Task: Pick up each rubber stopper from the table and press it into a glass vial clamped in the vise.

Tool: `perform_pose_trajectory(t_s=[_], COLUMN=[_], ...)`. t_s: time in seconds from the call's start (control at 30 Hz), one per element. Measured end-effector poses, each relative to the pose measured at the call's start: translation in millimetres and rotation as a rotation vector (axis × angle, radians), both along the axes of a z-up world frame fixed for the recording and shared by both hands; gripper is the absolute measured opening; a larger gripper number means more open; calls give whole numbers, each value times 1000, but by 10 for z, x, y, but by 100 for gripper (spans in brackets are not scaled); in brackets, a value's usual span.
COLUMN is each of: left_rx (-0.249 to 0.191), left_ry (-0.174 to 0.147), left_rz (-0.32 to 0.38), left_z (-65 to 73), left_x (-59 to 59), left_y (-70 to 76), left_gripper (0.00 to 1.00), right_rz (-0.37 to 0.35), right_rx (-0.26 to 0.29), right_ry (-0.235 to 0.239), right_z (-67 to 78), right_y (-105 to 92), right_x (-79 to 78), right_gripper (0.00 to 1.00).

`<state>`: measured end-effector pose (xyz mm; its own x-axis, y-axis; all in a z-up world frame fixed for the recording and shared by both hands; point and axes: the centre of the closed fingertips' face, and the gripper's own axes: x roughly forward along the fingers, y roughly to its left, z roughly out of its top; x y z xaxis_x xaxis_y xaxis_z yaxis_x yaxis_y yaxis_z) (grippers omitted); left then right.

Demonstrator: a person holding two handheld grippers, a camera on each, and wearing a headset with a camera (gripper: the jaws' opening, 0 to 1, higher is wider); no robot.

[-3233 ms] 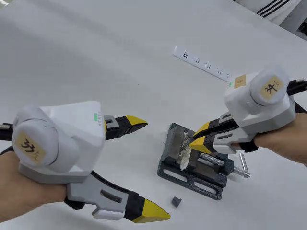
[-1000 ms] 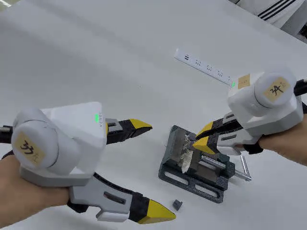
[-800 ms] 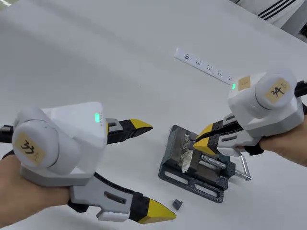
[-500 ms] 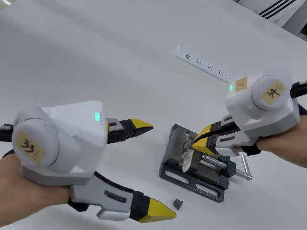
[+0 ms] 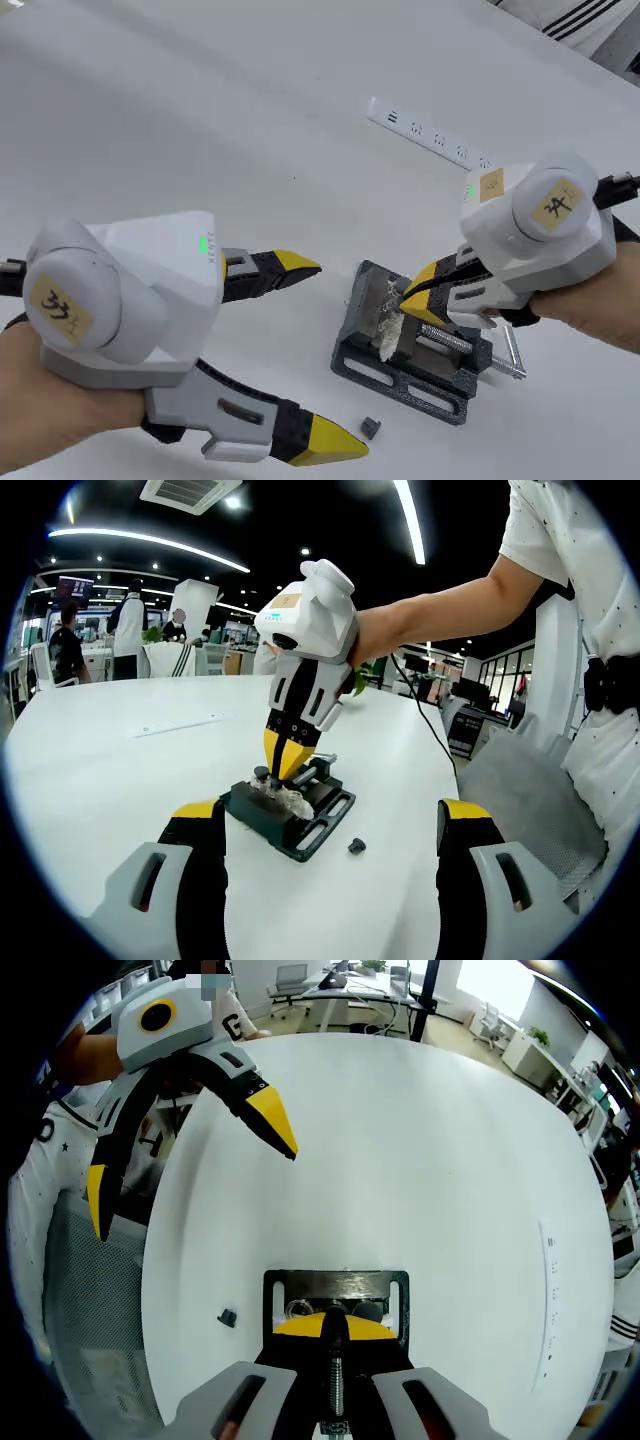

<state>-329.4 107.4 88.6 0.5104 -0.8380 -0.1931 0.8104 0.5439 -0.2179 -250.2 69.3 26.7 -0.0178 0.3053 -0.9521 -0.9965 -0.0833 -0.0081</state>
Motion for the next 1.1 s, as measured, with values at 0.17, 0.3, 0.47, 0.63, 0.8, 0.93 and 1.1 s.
perform_pose_trajectory(t_s=[0.17, 0.3, 0.47, 0.63, 0.8, 0.93, 1.1], left_rx=[0, -4, -6, -10, -8, -9, -9], left_ry=[-1, -4, -4, -7, -7, -10, -10], left_rz=[3, 6, 7, 10, 11, 12, 13], left_z=[-7, -5, -17, -8, -10, -2, 4], left_x=[19, 29, 31, 35, 29, 30, 40], left_y=[7, 16, 26, 33, 32, 32, 22], left_gripper=[86, 86, 86, 86, 86, 85, 85], right_rz=[-8, 6, 25, 31, 32, 24, 26], right_rx=[-4, -19, -44, -64, -78, -78, -87], right_ry=[18, 17, 11, 18, 22, 33, 30], right_z=[-1, -10, -19, -24, -30, -37, -41], right_y=[-2, 13, 24, 23, 14, 16, 17], right_x=[-4, -17, -24, -17, -11, -9, -18], right_gripper=[0, 0, 0, 0, 0, 0, 0])
